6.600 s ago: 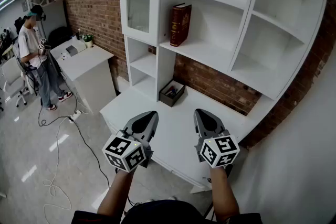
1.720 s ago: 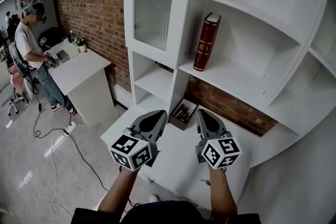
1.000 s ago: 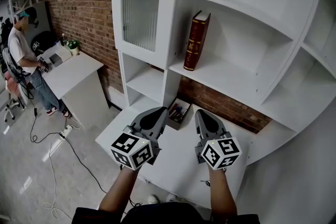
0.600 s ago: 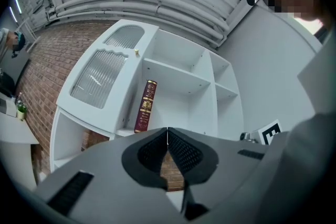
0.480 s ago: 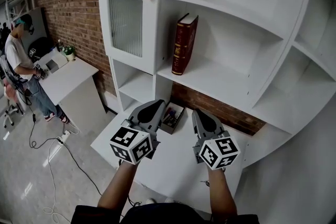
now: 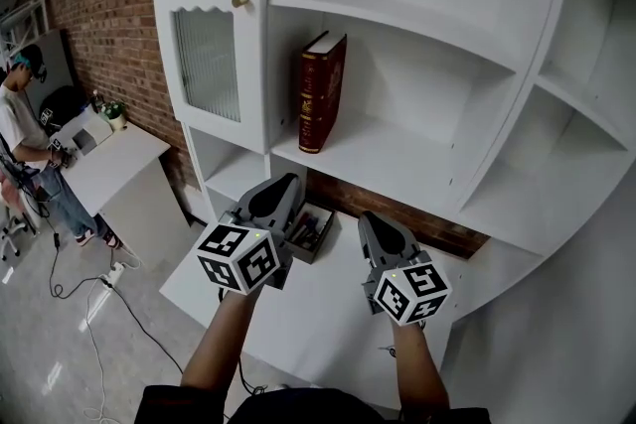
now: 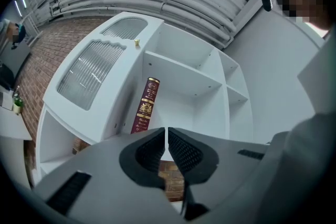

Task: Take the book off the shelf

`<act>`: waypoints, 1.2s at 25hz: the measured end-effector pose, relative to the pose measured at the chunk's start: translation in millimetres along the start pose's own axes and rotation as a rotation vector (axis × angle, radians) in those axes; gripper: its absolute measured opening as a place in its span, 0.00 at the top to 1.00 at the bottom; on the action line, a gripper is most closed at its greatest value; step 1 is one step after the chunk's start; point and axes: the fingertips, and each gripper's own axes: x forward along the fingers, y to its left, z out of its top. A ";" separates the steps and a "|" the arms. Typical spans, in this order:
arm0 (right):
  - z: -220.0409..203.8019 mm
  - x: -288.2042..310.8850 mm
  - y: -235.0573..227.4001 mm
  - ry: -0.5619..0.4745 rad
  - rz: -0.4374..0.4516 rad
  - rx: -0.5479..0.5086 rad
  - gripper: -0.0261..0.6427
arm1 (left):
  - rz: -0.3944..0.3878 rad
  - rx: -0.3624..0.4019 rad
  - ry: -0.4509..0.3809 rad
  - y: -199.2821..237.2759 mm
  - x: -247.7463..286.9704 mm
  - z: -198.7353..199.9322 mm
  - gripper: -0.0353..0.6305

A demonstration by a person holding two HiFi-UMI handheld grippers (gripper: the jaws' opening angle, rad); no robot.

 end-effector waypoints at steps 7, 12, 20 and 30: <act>-1.9 -1.9 -16.7 0.001 -0.018 0.011 0.93 | 0.035 -0.001 -0.008 11.6 24.1 6.3 0.92; 5.0 -2.8 -24.7 -0.016 -0.022 0.014 0.93 | 0.033 0.000 -0.028 14.7 41.6 15.5 0.92; 9.2 -0.5 -35.2 -0.036 -0.034 0.015 0.93 | 0.037 0.026 -0.017 25.3 71.5 19.6 0.92; 9.8 6.9 -43.6 -0.046 -0.044 0.028 0.93 | 0.063 0.036 -0.012 44.3 96.6 16.9 0.72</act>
